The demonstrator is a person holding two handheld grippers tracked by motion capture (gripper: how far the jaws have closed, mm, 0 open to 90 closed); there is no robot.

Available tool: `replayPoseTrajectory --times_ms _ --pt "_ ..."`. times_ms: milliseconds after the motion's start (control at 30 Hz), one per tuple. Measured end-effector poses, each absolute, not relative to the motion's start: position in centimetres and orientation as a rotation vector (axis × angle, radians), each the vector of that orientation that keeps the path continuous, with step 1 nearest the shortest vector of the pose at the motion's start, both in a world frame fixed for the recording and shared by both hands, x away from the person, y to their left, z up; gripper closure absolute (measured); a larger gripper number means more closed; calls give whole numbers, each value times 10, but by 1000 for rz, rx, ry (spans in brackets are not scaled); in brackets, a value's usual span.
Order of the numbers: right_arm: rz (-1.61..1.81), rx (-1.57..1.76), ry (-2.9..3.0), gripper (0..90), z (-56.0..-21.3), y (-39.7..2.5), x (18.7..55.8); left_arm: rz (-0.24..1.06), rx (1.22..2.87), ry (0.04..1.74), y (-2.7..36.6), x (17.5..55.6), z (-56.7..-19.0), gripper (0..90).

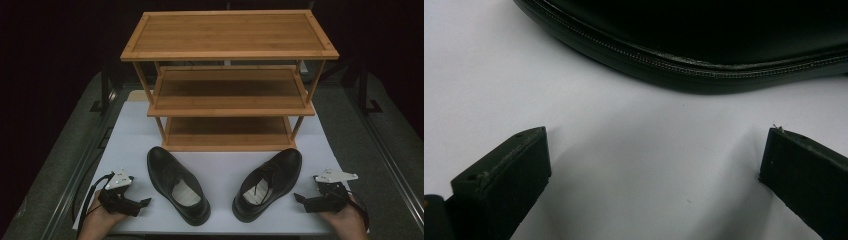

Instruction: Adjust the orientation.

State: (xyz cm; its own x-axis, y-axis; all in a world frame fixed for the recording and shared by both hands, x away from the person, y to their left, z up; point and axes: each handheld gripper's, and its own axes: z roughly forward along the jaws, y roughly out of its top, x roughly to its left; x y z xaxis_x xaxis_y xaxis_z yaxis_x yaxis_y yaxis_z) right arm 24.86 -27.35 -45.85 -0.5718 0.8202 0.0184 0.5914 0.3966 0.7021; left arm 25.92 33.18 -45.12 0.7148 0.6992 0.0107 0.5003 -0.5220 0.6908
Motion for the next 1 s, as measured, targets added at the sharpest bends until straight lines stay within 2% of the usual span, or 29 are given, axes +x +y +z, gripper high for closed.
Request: replayPoseTrajectory --times_ms 467,600,667,733,800,900,933,1000 --pt "972 1232 2326 44 -459 -274 249 381 2239 905 332 259 -450 2" --pt "972 1232 2326 45 -459 -274 249 387 2216 916 335 258 -447 139" --pt "973 1233 2325 46 -459 -274 249 396 2204 934 338 257 -443 155" --pt "973 1234 2325 46 -459 -274 249 397 2196 937 340 257 -441 262" --pt "973 1234 2325 46 -459 -274 249 415 2185 953 342 257 -438 289" --pt "974 1237 2323 49 -459 -274 249 430 2162 969 345 259 -430 491" --pt "974 1237 2323 49 -459 -274 249 428 2152 974 345 260 -427 491" --pt "974 1238 2322 49 -459 -274 249 436 2139 985 346 263 -422 621"
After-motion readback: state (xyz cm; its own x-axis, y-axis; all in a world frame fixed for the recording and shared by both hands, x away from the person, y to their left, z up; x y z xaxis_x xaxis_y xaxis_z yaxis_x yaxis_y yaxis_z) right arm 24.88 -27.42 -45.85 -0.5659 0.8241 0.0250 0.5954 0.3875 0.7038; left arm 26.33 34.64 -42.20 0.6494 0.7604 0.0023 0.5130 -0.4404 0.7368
